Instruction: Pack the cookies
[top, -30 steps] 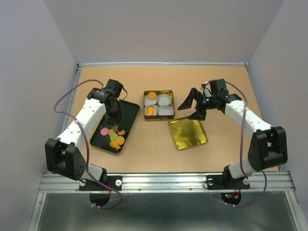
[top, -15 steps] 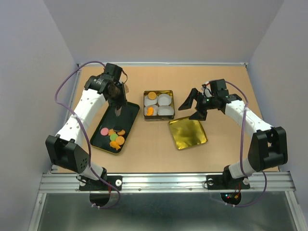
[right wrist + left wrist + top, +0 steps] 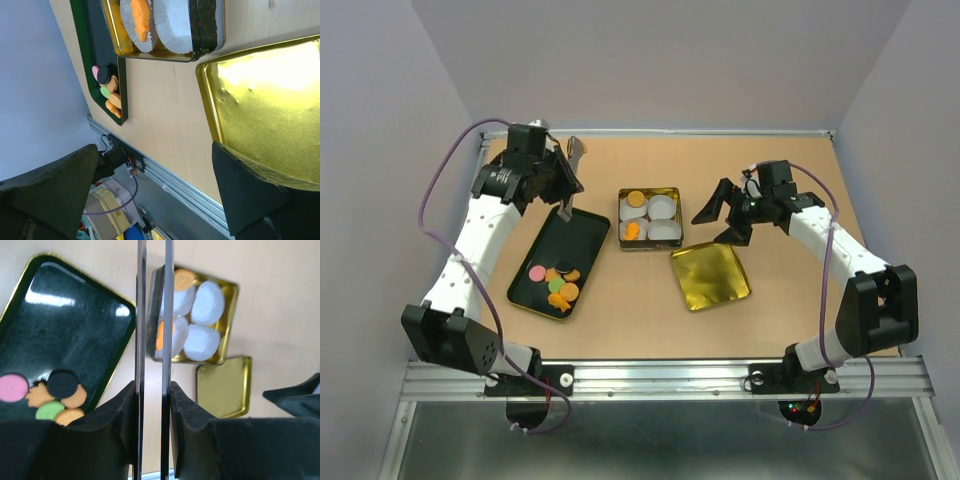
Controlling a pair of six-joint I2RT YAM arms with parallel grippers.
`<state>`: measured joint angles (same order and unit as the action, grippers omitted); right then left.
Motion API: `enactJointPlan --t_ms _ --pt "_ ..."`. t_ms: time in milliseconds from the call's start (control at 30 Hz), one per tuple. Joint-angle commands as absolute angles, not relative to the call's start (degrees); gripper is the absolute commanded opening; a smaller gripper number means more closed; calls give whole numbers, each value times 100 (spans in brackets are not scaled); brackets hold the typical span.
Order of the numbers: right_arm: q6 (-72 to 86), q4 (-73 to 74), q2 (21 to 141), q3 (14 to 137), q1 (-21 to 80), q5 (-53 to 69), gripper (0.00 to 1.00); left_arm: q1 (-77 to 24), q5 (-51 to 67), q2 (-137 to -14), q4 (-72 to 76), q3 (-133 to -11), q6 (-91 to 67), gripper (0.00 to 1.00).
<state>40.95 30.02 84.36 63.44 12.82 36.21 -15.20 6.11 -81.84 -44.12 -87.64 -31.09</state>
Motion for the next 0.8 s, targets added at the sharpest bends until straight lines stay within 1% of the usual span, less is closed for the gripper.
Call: enactJointPlan --t_ms 0,33,100,267,433,700,767 --pt "4087 2997 8323 6741 1283 3507 100 -1424 1273 -7279 -3035 -8500 -3182 0" --pt "4087 2997 8341 6750 1283 3498 100 -1415 1274 -7286 -2963 -8482 -3112 0" --pt "4087 2997 8367 6776 1274 3489 100 -1415 1721 -7356 -2901 -8499 -2893 0" --pt "4122 2997 8411 6811 1274 3454 100 -1433 2109 -7506 -2848 -8420 -2533 0" --pt "4157 2997 8420 6785 1274 3437 100 -1555 2162 -7830 -3084 -8551 -2154 0" --pt "4219 2997 8280 6645 1266 3384 100 -2434 1144 -8551 -3813 -9000 -1679 0" --pt "4236 3006 8218 6574 1239 3375 100 -2619 635 -8771 -4050 -9044 -1766 0"
